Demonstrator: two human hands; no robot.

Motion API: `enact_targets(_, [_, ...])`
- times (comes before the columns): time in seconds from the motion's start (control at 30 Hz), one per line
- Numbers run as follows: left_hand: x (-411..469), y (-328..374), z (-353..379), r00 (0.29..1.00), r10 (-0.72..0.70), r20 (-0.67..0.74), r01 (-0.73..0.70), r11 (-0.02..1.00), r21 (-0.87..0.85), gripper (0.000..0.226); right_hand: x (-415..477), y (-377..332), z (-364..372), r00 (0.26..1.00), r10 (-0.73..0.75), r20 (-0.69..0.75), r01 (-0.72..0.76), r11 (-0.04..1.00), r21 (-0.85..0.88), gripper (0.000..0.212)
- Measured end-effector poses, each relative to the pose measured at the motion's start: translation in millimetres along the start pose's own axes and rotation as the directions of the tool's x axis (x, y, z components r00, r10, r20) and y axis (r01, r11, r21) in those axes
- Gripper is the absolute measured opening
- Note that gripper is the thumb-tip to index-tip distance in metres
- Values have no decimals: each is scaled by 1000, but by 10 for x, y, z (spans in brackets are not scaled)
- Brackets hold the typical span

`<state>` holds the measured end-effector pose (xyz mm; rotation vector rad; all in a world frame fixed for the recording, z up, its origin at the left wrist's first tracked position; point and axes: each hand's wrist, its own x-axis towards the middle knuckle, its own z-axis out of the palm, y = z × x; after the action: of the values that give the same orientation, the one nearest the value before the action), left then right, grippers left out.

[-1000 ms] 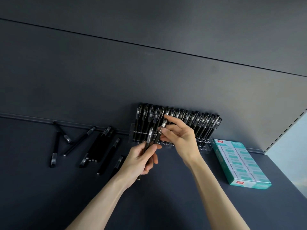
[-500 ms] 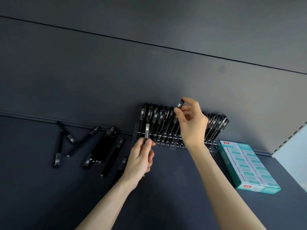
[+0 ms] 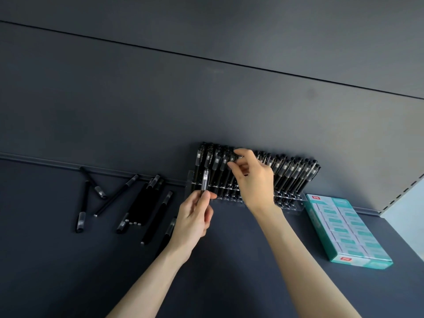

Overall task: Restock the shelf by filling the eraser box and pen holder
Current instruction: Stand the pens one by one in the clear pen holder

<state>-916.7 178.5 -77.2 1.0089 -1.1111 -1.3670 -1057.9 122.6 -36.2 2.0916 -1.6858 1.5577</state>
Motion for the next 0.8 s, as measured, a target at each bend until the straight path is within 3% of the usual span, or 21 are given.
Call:
enact_targets(0.2, [4, 7, -4, 999, -27, 35, 26, 999, 30, 23, -86, -10, -32, 999, 32, 24, -32, 999, 3, 22])
enact_targets(0.3, [-30, 20, -6, 993, 1, 114, -5, 999, 33, 21, -169, -91, -117, 990, 142, 0, -140, 979, 150, 19])
enact_targets(0.4, [-62, 34, 12, 981, 3, 195, -6, 1000, 16, 20, -278, -196, -231, 940, 272, 206, -336, 842, 421, 15])
enact_targets(0.47, [-70, 30, 26, 974, -7, 229, 2, 1000, 19, 22, -334, -215, -276, 903, 279, 327, -416, 759, 501, 17])
enact_targets(0.63, [-86, 37, 32, 982, 35, 185, -47, 997, 61, 15, -373, -172, -336, 901, 357, 246, -432, 693, 576, 19])
enact_targets(0.8, [-86, 4, 51, 984, 40, 174, -51, 997, 59, 18, -396, -200, -428, 896, 298, 331, -444, 654, 613, 29])
